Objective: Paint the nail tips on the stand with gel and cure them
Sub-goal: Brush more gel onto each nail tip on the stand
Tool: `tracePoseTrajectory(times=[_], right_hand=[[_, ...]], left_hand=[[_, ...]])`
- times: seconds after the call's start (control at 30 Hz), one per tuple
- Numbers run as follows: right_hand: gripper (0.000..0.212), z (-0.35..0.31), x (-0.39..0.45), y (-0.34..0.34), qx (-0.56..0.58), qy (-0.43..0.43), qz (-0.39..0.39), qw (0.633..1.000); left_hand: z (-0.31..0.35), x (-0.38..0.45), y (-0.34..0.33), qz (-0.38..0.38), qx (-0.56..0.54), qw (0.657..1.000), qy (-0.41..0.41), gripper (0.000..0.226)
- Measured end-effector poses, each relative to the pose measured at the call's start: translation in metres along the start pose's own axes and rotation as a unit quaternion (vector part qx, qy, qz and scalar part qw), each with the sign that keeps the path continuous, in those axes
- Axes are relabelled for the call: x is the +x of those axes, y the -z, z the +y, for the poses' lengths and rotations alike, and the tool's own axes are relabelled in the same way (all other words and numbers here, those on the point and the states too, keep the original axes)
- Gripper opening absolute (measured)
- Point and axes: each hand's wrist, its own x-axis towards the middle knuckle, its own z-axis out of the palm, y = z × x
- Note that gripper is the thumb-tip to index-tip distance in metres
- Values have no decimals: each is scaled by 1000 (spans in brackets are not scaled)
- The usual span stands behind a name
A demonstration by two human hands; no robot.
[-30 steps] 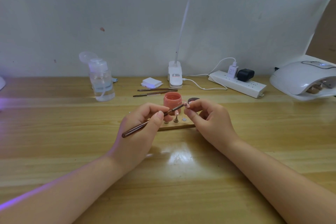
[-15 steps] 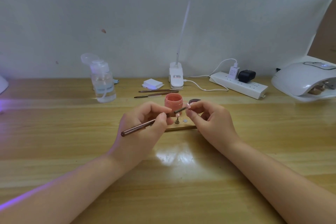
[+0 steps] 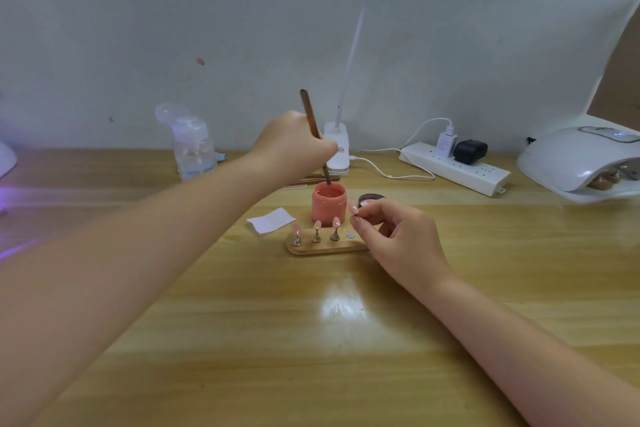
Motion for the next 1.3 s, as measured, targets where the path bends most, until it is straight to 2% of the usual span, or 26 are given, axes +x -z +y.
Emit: tracePoseTrajectory(times=[0.1, 0.27, 0.37, 0.5, 0.6, 0.73, 0.9, 0.97, 1.07, 1.2, 1.3], right_hand=[[17, 1, 0, 0, -6, 0, -3, 1000], [17, 1, 1, -1, -10, 3, 1, 1000], [18, 1, 1, -2, -17, 1, 2, 1000], [14, 1, 1, -1, -28, 3, -1, 1000], [13, 2, 1, -1, -28, 4, -2, 1000], [15, 2, 1, -1, -28, 5, -2, 1000], [13, 2, 1, 0, -28, 5, -2, 1000], [13, 2, 1, 0, -30, 4, -3, 1000], [12, 2, 2, 0, -32, 8, -3, 999], [18, 2, 1, 0, -34, 9, 0, 999], [16, 2, 1, 0, -35, 5, 3, 999]], left_hand=[[8, 6, -8, -64, 18, 998, 19, 24], [7, 6, -24, -112, 27, 992, 45, 32], [1, 9, -21, -87, -31, 993, 70, 21], [-15, 14, -9, -2, -153, 982, 112, 15], [-30, 12, -3, 28, -231, 959, 164, 13], [-51, 3, -3, 29, -318, 918, 236, 13], [-67, -5, 2, 71, -369, 889, 262, 11], [-67, -11, 4, 96, -397, 879, 246, 11], [-62, -28, 3, 102, -443, 877, 158, 7], [-53, -66, -4, 79, -431, 899, 20, 6], [-47, -97, -12, 61, -380, 921, -64, 11]])
